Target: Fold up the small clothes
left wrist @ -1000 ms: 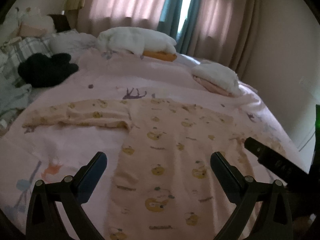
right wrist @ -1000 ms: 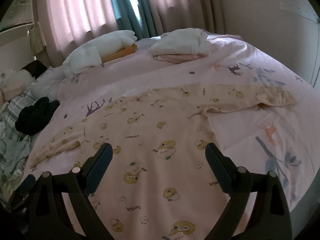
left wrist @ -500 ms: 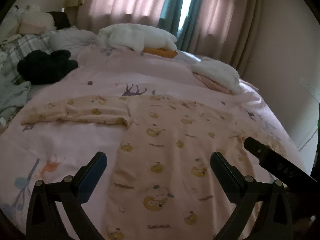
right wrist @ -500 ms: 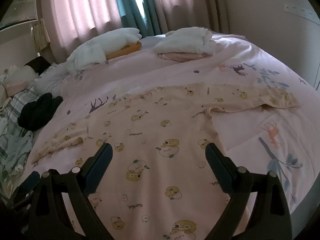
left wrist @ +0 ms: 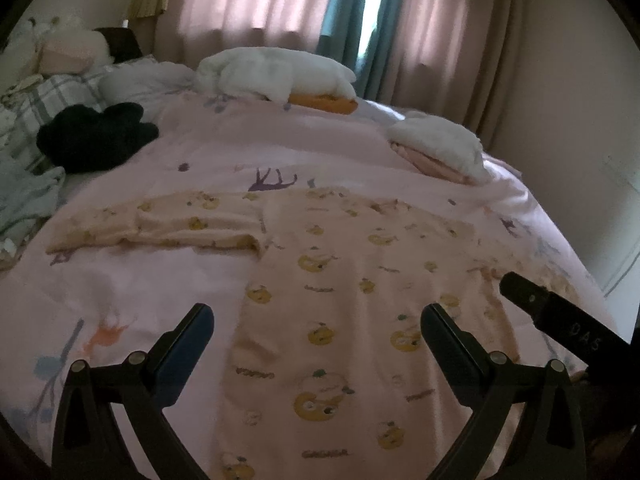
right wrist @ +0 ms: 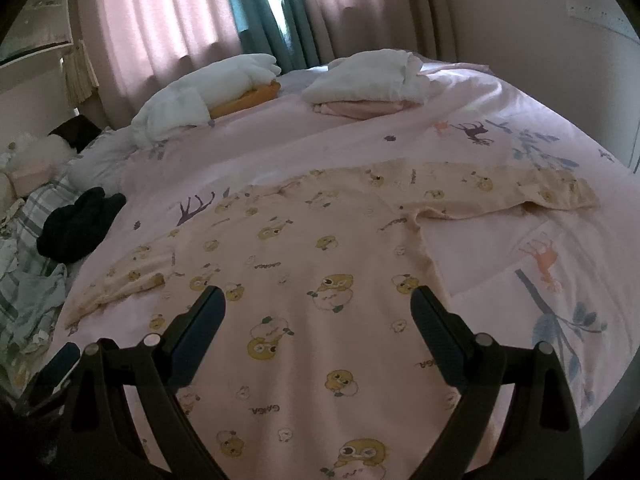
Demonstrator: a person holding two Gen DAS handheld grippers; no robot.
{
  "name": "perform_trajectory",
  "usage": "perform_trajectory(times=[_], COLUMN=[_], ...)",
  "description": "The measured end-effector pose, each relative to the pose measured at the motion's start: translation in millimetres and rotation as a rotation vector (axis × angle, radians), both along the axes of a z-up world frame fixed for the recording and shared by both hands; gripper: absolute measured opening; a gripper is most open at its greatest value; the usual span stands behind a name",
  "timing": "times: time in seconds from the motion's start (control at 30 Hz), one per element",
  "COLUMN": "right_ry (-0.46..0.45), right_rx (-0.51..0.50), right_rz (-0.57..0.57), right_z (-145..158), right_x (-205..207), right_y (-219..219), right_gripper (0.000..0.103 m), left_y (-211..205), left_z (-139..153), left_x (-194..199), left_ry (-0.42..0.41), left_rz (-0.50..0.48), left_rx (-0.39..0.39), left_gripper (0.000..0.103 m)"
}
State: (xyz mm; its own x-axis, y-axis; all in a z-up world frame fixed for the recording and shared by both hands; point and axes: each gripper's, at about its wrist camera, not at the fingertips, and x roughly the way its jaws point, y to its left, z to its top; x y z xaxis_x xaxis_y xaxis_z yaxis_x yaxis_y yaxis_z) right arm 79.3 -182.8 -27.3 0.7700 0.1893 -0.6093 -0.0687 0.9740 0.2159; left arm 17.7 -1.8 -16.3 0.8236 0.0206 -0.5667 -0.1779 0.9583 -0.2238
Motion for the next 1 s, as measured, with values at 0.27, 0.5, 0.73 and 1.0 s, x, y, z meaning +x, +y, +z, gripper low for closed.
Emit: perform_trajectory(times=[0.27, 0.5, 0.73, 1.0], right_ry=[-0.022, -0.015, 0.101, 0.226], right_rx=[0.105, -0.043, -0.182, -0.143], right_rz=[-0.036, -0.28, -0.395, -0.487], right_z=[14, 25, 5, -31], right_x=[11, 32, 64, 87], right_y=[-71, -184, -240, -284], right_gripper=[0.094, 0.094, 0.093, 0.081], left_y=[17, 63, 68, 66], left_z=[-19, -40, -61, -93], left_x=[21, 73, 138, 167], left_ry=[0.002, 0.097, 0.123, 0.226], left_rz=[-0.019, 0.028, -0.037, -0.034], left_rx=[-0.012, -0.059, -0.115, -0.084], left_gripper=[0.102, 0.102, 0.097, 0.045])
